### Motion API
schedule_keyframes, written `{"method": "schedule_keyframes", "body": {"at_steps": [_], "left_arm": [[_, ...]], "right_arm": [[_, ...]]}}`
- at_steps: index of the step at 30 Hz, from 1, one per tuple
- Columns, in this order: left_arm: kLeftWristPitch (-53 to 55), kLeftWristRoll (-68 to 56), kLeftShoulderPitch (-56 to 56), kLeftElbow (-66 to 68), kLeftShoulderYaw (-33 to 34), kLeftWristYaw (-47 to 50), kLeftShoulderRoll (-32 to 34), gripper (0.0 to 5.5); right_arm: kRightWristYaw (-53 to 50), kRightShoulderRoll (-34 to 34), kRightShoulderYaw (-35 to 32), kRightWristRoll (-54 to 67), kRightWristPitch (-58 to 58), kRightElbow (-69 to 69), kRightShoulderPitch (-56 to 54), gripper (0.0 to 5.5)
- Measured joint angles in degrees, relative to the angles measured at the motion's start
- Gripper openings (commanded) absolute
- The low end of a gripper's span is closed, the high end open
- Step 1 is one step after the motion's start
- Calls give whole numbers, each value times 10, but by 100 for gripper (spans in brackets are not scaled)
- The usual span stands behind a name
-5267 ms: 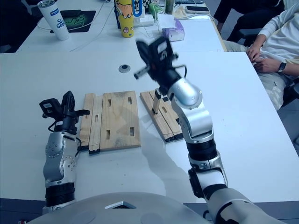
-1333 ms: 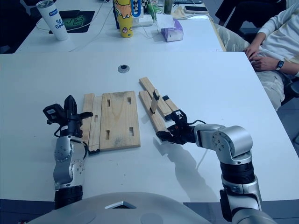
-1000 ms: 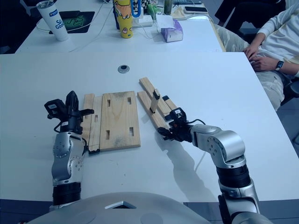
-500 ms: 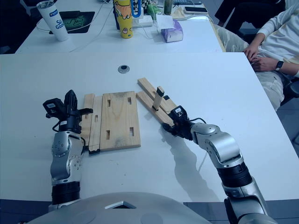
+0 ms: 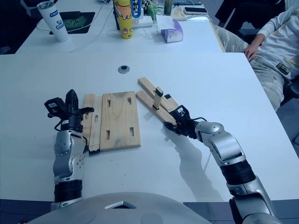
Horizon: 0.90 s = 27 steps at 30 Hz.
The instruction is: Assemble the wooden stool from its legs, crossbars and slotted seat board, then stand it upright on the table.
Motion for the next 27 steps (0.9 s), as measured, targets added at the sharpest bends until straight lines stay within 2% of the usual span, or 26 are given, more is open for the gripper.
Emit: {"method": "schedule_keyframes", "body": {"at_steps": [8, 17, 18, 27], "left_arm": [[0, 0, -13, 1, 4, 0, 4, 0], [26, -38, -20, -6, 15, -16, 14, 0], [36, -52, -22, -12, 15, -20, 13, 21], [261, -454, -22, -116, 15, -57, -30, 148]], "right_arm": [[23, 28, -44, 35, 8, -2, 0, 206], [26, 38, -40, 35, 9, -81, -7, 206], [26, 41, -40, 34, 5, -84, -8, 206], [37, 46, -31, -1, -67, -70, -52, 206]]}}
